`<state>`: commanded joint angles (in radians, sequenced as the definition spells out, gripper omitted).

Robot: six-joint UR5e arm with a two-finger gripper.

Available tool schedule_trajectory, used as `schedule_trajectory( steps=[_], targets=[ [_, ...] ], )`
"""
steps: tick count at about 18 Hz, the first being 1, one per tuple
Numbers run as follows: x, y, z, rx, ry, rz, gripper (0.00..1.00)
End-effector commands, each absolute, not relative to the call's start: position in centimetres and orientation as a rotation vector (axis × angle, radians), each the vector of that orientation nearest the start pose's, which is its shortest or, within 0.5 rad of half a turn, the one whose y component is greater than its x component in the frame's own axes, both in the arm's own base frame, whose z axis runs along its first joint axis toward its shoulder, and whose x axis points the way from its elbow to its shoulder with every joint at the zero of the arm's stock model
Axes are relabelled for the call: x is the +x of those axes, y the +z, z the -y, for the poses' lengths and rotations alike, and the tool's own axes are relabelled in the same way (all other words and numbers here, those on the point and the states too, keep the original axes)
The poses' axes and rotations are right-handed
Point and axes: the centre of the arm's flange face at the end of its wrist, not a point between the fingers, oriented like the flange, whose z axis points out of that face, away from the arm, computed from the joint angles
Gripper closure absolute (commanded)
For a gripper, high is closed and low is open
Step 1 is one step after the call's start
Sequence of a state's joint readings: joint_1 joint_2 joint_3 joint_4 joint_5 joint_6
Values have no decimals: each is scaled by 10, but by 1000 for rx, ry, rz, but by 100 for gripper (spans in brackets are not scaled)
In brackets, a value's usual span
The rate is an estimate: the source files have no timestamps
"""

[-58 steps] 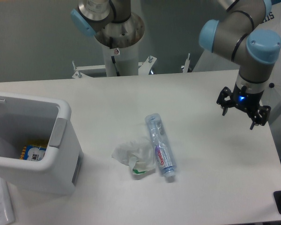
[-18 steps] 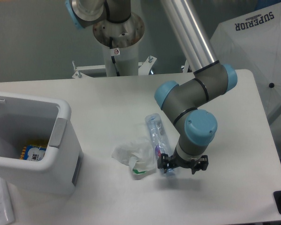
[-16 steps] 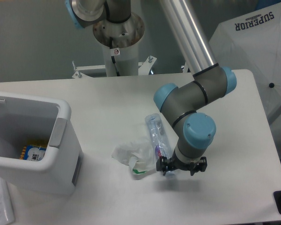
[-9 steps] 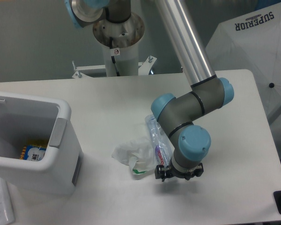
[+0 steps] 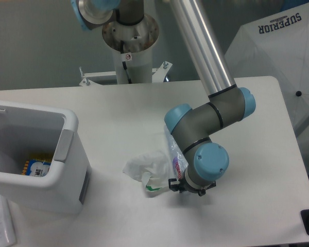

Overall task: Place the trash in the trash can
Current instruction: 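Close the gripper on the bottle's cap end and lift it, then carry the bottle over the white trash bin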

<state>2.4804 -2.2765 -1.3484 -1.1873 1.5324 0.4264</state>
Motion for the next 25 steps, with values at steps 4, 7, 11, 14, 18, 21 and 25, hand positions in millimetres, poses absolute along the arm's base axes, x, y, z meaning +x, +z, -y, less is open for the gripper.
schedule_trajectory(
  steps=[4,7,11,14,18,21,25],
  targets=[
    [-483,233,-544,-3047,-98,757,100],
    [-499,279,-551,-2954,-45,746,100],
    [-514,348,-548,-2759,-93,718,100],
    [-513,382,-551,-2628,-85,606,100],
    [-497,429,-560,-2468,-85,483,100],
    [-469,482,-559,-2342,-155,387,100],
    [-428,545,-556,-2164,-283,238,100]
  ],
)
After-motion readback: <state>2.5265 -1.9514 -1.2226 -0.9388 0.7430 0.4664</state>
